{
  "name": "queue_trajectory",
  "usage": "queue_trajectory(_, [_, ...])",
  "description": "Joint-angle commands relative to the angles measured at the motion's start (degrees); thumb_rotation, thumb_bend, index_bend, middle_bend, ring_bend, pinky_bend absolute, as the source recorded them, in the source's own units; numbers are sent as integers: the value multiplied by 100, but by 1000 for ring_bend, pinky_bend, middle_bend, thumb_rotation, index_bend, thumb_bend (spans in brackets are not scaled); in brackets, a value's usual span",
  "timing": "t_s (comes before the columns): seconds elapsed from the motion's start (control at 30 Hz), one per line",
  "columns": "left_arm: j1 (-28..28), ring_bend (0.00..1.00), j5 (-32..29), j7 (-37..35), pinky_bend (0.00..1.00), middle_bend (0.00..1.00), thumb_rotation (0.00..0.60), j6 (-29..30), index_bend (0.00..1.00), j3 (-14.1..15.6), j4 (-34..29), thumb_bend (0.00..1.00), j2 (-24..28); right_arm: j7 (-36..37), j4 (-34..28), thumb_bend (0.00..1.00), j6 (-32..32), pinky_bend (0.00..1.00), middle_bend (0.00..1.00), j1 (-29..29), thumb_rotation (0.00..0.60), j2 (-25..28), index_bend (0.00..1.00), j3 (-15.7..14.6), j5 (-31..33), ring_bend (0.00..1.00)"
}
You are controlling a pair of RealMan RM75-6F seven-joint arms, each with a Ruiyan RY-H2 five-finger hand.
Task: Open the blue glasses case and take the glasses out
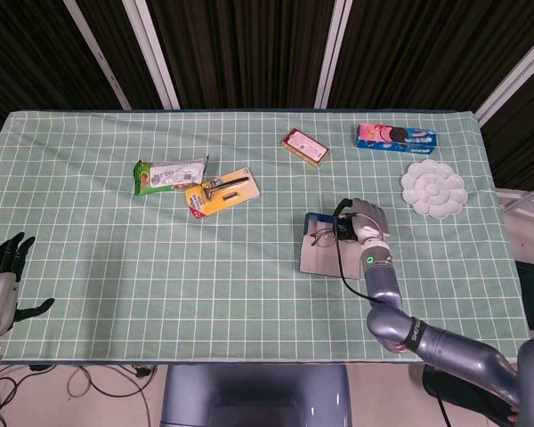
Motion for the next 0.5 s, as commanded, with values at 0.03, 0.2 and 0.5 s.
queue_trajectory(0.03, [0,0,0,-5,0,0,600,0,0,-1,0,10,0,80,128,497,4,1000,910,19,600,-80,501,-121,-129,961])
queue_trajectory(0.2, [0,0,4,-26,0,0,600,3,0,-5,4,9,-1,115,175,496,66,1000,910,28,600,-95,500,-268,-290,961])
queue_trajectory(0.5, [-2,0,2,-37,0,0,600,-2,0,-7,8,9,1,437,343,492,34,1000,910,0,600,-178,501,-464,-911,960])
